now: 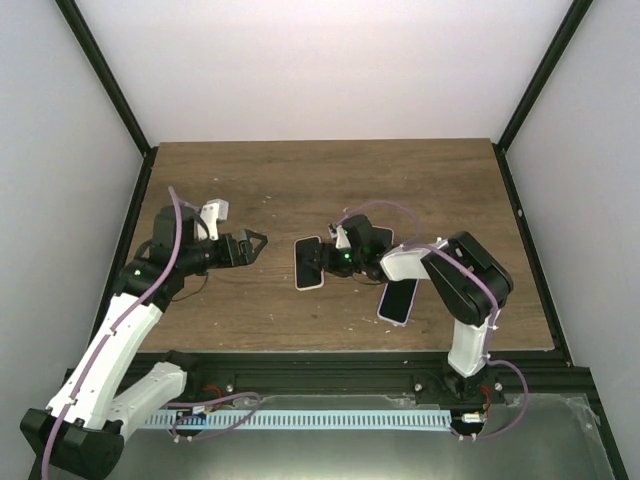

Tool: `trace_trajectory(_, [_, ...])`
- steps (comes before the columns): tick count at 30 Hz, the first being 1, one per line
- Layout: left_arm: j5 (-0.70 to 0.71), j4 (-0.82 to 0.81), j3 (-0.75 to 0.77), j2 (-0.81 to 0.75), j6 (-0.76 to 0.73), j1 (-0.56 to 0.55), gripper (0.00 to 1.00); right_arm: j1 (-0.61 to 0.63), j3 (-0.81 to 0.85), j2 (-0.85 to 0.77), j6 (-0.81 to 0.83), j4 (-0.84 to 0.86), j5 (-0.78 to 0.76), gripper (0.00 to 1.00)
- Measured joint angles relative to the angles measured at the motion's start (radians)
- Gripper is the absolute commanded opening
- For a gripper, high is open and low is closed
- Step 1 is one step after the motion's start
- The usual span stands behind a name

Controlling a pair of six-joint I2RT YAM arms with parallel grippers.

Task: Put the phone into the phone case

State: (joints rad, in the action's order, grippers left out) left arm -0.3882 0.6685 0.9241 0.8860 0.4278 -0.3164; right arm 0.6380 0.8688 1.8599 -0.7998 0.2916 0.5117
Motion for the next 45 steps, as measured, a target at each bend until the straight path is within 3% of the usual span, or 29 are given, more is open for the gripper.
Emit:
trace_trajectory(5, [0.0,-0.006,-0.002,0.007,0.014,0.0,1.0,-0.001,0.0,-0.062,0.018,-0.078,-0.043,0.99])
trace_trajectory(25, [0.053,-0.027,0.006,0.011,0.066,0.008,1.0,-0.002,-0.012,-0.676,0.142,-0.486,-0.346,1.0])
trace_trajectory(35, [0.058,-0.013,0.119,-0.032,0.039,0.01,1.0,-0.002,0.072,-0.971,0.156,-0.689,-0.443,1.0])
trace_trajectory(45, [0.065,-0.024,0.155,-0.112,0.014,0.01,1.0,-0.002,0.178,-1.104,0.156,-0.768,-0.491,1.0])
